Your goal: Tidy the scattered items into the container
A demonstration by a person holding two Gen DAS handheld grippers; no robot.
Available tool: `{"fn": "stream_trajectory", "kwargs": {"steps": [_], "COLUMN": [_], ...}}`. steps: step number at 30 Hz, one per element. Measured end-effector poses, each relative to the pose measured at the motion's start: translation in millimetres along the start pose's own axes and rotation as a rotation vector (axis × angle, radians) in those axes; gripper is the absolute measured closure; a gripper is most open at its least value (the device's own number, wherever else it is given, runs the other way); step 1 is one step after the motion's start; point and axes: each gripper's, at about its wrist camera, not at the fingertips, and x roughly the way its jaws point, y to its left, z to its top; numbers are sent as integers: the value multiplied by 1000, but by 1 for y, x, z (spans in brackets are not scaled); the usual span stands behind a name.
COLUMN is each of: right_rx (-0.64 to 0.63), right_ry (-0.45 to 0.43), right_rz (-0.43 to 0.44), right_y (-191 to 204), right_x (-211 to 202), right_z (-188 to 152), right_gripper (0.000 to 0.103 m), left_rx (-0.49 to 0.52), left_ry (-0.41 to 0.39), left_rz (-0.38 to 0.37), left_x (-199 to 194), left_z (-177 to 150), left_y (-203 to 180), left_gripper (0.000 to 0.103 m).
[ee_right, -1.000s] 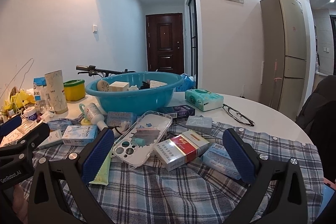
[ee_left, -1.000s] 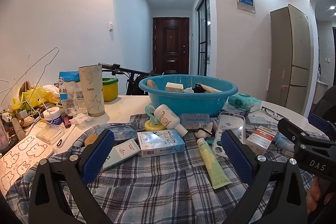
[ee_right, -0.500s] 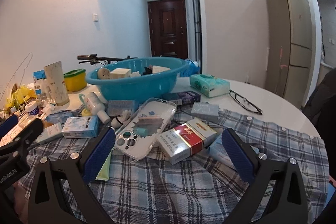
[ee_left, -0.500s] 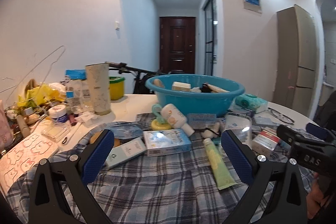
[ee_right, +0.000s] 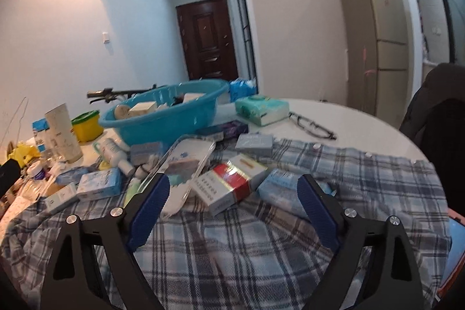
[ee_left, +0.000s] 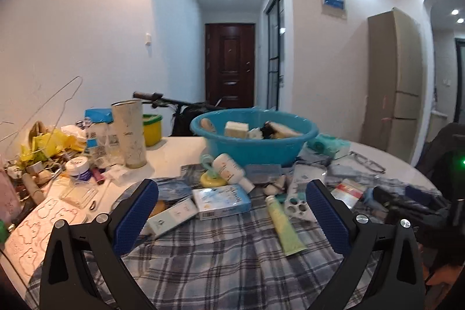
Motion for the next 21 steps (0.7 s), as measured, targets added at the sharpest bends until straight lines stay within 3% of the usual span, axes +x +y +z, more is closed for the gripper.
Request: {"fn": "stream_trajectory", "kwargs": {"steps": [3,6,10,15,18,21], "right_rx": [-38,-78,-112,-151,-180,-181], "right_ry": [28,30,13,7,38,93], "right_rz": [8,9,12,34,10,17], "right_y": [3,4,7,22,32,36], "right_x": [1,-3,-11,-6,7,23], "right_z": [1,8,24,39,43,47], "right_gripper": [20,20,20,7,6,5], "left_rx": [28,20,46,41,12,-14], "left_ry": [-63,7,85,187,255,269], "left_rz": [4,-31,-4,-16,4,9], "left_x": [-6,5,26,60,84,99], "left_z": [4,17,21,13,12,20], "left_y": [-2,3,0,-1,4,11], "left_gripper": [0,0,0,0,0,0]}}
